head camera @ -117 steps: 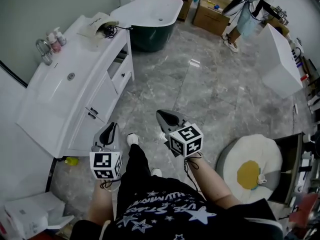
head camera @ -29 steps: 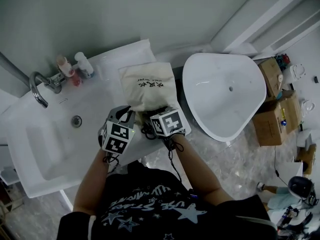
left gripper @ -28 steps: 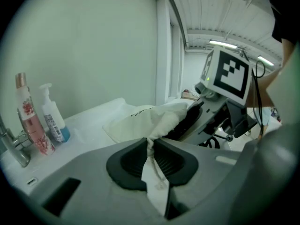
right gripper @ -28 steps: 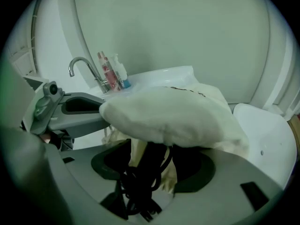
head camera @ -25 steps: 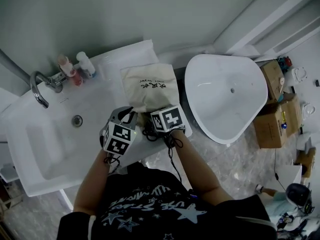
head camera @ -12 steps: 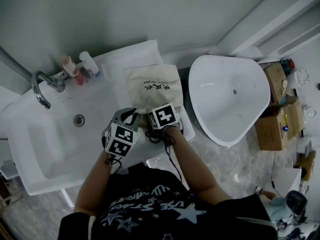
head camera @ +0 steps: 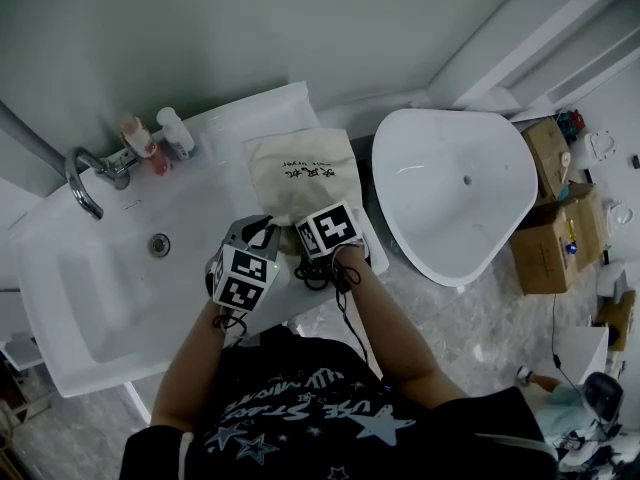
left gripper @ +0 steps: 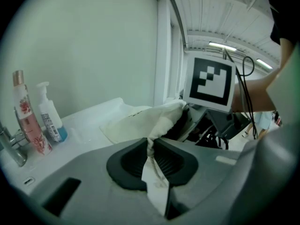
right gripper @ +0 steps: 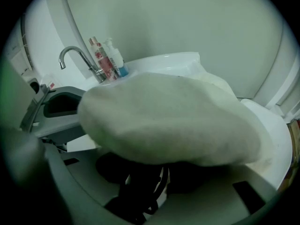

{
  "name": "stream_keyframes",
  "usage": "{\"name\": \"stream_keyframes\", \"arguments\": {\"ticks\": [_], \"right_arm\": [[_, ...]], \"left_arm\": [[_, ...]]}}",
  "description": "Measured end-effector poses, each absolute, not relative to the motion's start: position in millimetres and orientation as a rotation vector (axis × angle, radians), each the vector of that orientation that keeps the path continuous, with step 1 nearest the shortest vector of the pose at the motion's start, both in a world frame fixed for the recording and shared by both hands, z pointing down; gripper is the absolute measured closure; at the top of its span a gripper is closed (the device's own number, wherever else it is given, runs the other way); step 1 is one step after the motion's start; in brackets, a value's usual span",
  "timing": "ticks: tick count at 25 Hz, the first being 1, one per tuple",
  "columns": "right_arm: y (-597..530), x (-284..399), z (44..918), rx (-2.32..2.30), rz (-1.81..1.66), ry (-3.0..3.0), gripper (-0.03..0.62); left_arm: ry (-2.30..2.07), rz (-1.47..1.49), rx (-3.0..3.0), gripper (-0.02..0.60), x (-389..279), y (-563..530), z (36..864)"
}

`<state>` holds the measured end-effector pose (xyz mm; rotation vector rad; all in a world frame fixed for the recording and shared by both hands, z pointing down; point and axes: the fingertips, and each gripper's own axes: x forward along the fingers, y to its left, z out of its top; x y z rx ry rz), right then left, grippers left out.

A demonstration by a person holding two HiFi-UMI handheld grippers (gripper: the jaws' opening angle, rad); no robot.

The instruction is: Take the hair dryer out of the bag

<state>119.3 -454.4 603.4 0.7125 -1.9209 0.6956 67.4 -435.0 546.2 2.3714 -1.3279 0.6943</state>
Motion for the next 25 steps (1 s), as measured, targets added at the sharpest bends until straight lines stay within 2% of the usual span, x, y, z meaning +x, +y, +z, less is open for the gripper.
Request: {"name": "stream_keyframes", "arguments": {"ticks": [25], "right_arm": [[-314.9, 145.9, 554.8, 0.798, 0.902, -2.024, 0.408]], "left_arm": [[-1.277, 0.715, 2.439, 0.522, 65.9, -407.9, 533.0]]}}
